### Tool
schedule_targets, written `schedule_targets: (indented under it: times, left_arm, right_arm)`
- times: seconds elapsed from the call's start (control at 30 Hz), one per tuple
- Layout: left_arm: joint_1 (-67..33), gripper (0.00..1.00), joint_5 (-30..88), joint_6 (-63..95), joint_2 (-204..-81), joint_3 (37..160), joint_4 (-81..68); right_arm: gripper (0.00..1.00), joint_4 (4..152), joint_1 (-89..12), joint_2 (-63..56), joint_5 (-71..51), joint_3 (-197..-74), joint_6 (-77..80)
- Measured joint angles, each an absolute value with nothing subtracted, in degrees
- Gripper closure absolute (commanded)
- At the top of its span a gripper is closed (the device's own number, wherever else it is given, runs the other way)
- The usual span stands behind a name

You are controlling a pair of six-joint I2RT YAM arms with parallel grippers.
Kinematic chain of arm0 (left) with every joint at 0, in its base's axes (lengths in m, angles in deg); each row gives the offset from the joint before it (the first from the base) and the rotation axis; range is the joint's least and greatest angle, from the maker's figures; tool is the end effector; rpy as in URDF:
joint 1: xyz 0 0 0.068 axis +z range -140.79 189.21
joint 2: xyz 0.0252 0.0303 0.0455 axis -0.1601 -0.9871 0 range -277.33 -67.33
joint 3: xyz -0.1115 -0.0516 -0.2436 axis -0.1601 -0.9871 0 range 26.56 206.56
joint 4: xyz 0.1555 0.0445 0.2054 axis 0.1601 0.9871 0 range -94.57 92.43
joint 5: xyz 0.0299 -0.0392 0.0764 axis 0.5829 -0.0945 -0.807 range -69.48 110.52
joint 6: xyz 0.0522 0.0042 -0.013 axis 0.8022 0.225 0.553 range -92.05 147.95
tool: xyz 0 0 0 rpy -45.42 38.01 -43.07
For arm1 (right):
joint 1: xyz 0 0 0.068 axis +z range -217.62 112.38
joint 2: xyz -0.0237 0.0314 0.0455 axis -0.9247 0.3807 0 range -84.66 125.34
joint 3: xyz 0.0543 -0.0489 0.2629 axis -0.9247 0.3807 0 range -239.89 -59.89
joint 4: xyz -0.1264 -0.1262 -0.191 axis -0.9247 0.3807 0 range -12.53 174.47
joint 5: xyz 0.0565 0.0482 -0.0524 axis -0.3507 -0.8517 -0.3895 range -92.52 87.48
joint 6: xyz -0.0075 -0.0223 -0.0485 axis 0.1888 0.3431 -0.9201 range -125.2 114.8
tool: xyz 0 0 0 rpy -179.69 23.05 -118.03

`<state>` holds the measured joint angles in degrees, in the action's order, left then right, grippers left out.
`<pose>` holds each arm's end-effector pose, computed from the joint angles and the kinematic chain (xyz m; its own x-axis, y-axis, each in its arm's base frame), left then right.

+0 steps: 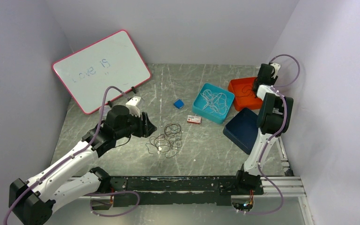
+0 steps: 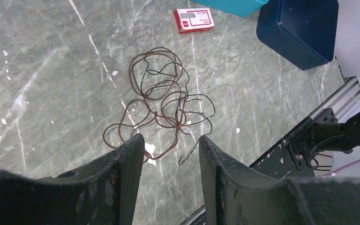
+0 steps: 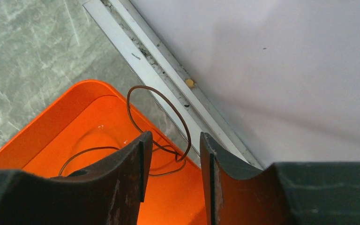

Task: Untangle the cables

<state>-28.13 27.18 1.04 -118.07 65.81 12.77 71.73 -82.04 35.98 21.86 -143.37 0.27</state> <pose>0.1572 -0.1250 0.2752 -0.6511 -0.0687 -0.7559 0.4356 0.7817 -0.4463 0.4582 -0.1330 0.1850 -0.4484 0.2050 -0.8700 0.6135 0.7784 -0.1328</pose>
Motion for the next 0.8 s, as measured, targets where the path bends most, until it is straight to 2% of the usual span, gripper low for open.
schedule_targets:
  times: [0.57,0.8]
  left_arm:
    - [-28.1,0.48,26.8,1.8,-118.1,65.8,12.9]
    - [-28.1,0.48,26.7,2.2,-118.1,65.8,13.3]
  right_arm:
    - [0.97,66.7,-82.0,36.1,21.7,-141.9,-2.6]
    - [1.0,66.6,-81.5,33.4,19.3,-140.4,-2.5]
